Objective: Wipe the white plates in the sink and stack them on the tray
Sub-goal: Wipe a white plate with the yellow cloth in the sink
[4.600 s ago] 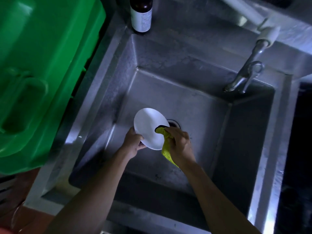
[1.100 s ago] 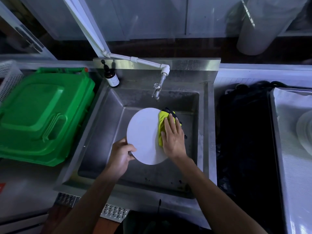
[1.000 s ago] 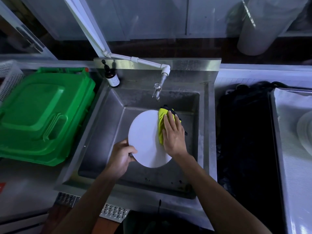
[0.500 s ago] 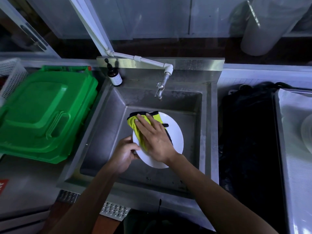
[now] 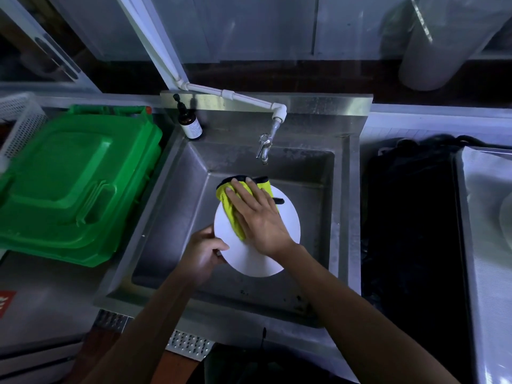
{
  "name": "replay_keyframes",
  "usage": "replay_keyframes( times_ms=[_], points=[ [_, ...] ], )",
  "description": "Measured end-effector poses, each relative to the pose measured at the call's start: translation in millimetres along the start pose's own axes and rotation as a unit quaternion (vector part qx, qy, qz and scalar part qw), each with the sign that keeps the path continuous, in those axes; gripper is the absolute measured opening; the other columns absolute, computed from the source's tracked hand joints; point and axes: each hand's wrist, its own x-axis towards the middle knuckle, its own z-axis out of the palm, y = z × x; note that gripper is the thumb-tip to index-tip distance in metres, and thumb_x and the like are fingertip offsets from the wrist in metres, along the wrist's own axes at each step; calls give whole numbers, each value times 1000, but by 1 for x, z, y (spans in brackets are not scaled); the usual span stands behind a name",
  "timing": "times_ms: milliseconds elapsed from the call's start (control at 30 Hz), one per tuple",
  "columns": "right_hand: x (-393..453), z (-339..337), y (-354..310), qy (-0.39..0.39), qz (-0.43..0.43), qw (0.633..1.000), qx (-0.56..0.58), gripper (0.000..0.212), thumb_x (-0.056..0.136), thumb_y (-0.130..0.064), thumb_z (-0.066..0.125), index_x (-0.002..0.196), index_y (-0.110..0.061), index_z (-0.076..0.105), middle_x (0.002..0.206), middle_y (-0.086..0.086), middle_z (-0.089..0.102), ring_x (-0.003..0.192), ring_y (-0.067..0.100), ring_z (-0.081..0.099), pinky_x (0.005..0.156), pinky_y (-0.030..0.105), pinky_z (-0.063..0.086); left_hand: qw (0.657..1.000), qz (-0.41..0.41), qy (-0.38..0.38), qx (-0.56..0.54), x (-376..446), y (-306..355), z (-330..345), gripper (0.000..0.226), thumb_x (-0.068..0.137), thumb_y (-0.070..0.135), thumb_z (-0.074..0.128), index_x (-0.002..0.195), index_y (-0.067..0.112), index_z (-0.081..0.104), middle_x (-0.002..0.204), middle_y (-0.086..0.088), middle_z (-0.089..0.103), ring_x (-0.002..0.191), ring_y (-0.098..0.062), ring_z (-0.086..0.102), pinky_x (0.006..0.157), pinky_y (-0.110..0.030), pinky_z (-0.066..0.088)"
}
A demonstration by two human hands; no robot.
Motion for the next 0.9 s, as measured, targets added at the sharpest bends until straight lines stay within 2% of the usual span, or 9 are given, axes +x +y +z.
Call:
replay_keyframes(
  times_ms=[67, 167, 267, 367, 533, 633, 767, 900],
  points=[
    [4, 1, 7, 17, 27, 1000, 1, 52, 107, -31, 29, 158, -22, 27, 168, -6, 17, 156, 26, 6, 120, 54, 19, 1000, 4, 6, -5, 0, -1, 1, 57, 58, 1, 56, 115, -5, 65, 113, -33, 67, 102, -45, 63, 76, -42, 55],
    [7, 4, 18, 51, 83, 995, 10, 51, 108, -25, 36, 158, -21, 27, 168, -4, 17, 156, 26, 6, 121, 53, 18, 1000, 17, 14, -21, 2, -2, 2, 58, 59, 1, 55, 116, 2, 68, 117, -26, 70, 106, -43, 65, 86, -50, 54],
    [5, 6, 25, 67, 125, 990, 12, 53, 108, -24, 36, 159, -18, 25, 168, 0, 15, 156, 29, 5, 122, 52, 16, 998, 36, 28, -35, 5, -3, 3, 50, 62, 2, 55, 108, 10, 72, 111, -16, 75, 100, -34, 70, 78, -43, 58],
    [0, 10, 26, 76, 161, 984, 15, 52, 109, -26, 32, 159, -17, 24, 169, 0, 12, 156, 28, 2, 124, 50, 13, 996, 44, 37, -65, 7, -5, 5, 47, 62, 2, 55, 103, 11, 76, 109, -14, 75, 95, -30, 72, 71, -37, 59],
    [-7, 19, 25, 67, 219, 973, 23, 52, 109, -29, 28, 160, -20, 21, 169, -2, 6, 156, 24, -4, 125, 49, 10, 993, 51, 55, -86, 9, -6, 7, 48, 64, 3, 58, 107, 15, 75, 112, -11, 74, 98, -29, 72, 73, -40, 59],
    [-15, 26, 20, 60, 242, 968, 35, 52, 108, -27, 30, 159, -22, 21, 169, -4, 7, 156, 22, -3, 125, 50, 12, 989, 42, 78, -117, 13, -3, 12, 47, 60, 1, 58, 101, 14, 76, 108, -10, 75, 96, -30, 71, 75, -40, 58],
    [-25, 37, 6, 47, 260, 962, 62, 54, 107, -25, 32, 160, -23, 19, 169, -6, 6, 156, 23, -3, 123, 53, 14, 986, 38, 87, -137, 16, 1, 19, 46, 66, -6, 53, 100, 15, 75, 104, -8, 76, 91, -28, 73, 71, -37, 59],
    [-31, 43, -18, 43, 223, 969, 96, 53, 108, -27, 30, 160, -22, 21, 169, -5, 5, 156, 23, -5, 123, 53, 16, 982, 36, 101, -153, 19, 2, 26, 51, 77, -17, 42, 107, 10, 72, 105, -15, 74, 90, -32, 70, 68, -35, 57]
  ],
)
